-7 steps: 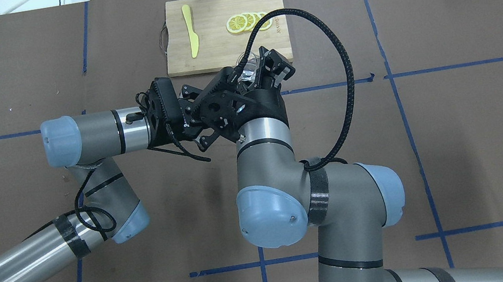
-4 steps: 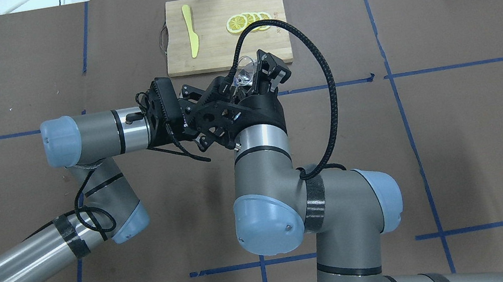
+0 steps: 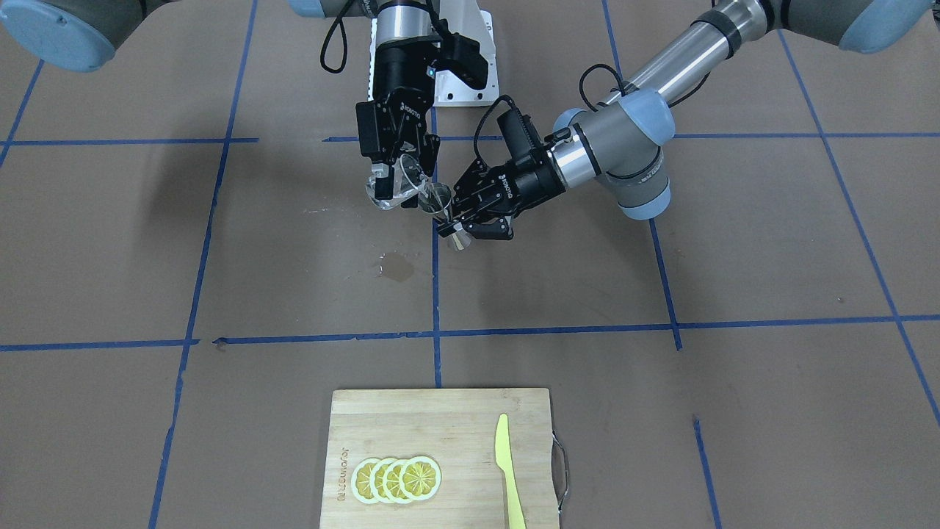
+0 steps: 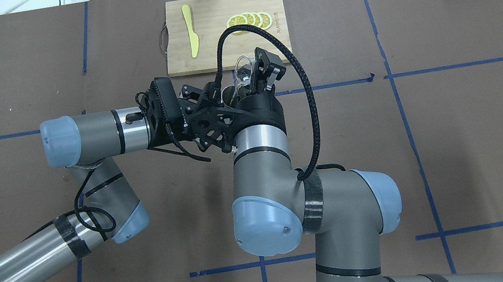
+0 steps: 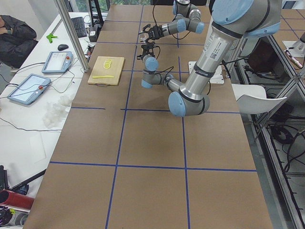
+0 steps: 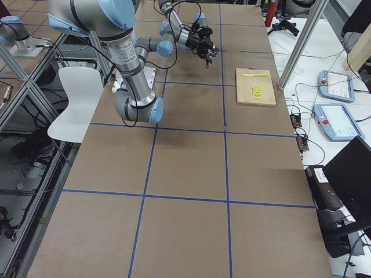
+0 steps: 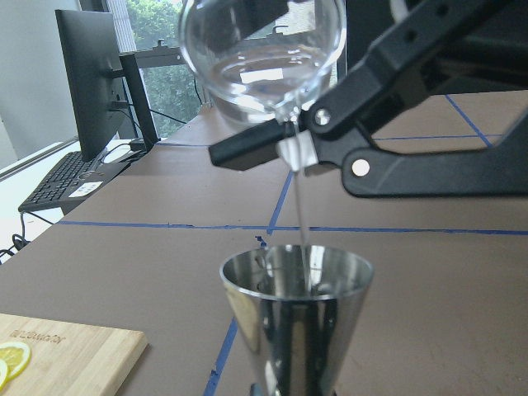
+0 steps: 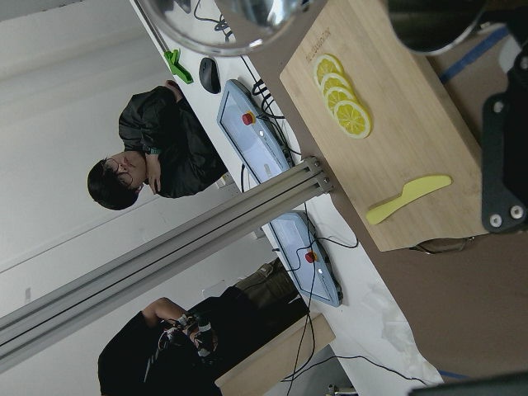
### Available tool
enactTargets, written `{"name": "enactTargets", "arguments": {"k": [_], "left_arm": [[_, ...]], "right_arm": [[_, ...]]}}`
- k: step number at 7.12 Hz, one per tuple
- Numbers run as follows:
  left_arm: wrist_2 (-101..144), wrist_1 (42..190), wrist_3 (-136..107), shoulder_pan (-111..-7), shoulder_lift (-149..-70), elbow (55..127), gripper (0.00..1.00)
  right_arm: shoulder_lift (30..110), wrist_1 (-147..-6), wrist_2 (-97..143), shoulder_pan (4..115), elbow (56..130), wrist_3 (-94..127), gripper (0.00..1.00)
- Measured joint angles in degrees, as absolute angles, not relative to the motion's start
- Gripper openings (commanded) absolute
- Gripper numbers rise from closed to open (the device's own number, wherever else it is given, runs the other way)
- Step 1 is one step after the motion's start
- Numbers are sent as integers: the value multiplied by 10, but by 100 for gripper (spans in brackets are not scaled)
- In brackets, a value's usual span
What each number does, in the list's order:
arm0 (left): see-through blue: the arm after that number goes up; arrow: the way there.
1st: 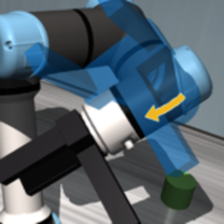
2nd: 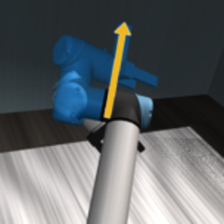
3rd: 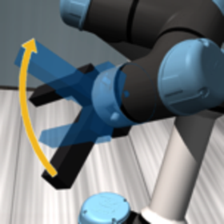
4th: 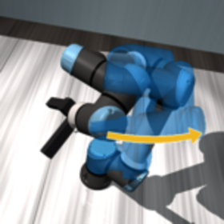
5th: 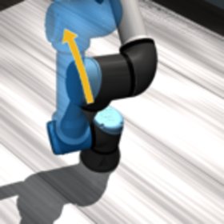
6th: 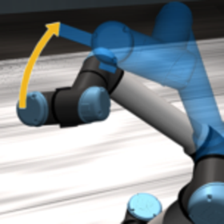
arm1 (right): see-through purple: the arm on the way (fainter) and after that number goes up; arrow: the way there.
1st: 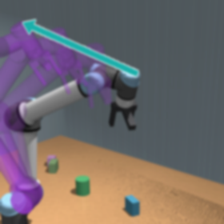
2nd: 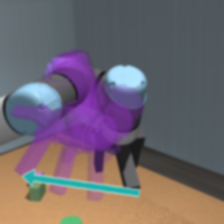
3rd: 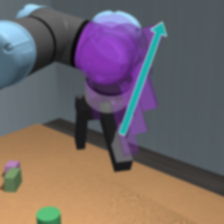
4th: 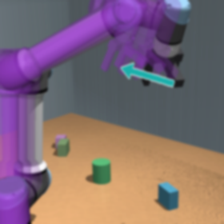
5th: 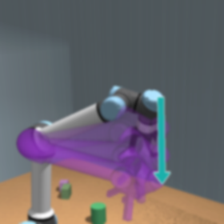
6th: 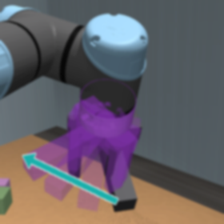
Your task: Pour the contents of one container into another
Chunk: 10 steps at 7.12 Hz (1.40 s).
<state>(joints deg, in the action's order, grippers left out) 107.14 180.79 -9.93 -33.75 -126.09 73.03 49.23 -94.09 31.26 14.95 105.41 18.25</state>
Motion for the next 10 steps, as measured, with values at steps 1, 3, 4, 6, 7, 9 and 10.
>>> {"name": "enactTargets", "arguments": {"k": [1,3,4,6,7,9,10], "left_arm": [[1071,1808,-99,-337,-1261,730,0],[1071,1808,-99,-338,-1261,730,0],[1071,1808,-99,-337,-1261,730,0],[1071,1808,-99,-338,-1261,731,0],[1071,1808,-99,-338,-1261,731,0],[1071,1808,-99,-337,-1261,732,0],[1071,1808,-99,-337,-1261,733,0]], "right_arm": [[492,-941,312,149,1054,170,0],[492,-941,312,149,1055,153,0],[492,-941,311,149,1055,140,0],[491,-941,303,149,1054,120,0],[491,-941,300,149,1054,108,0],[491,-941,297,149,1054,95,0],[491,-941,297,149,1054,93,0]]}}
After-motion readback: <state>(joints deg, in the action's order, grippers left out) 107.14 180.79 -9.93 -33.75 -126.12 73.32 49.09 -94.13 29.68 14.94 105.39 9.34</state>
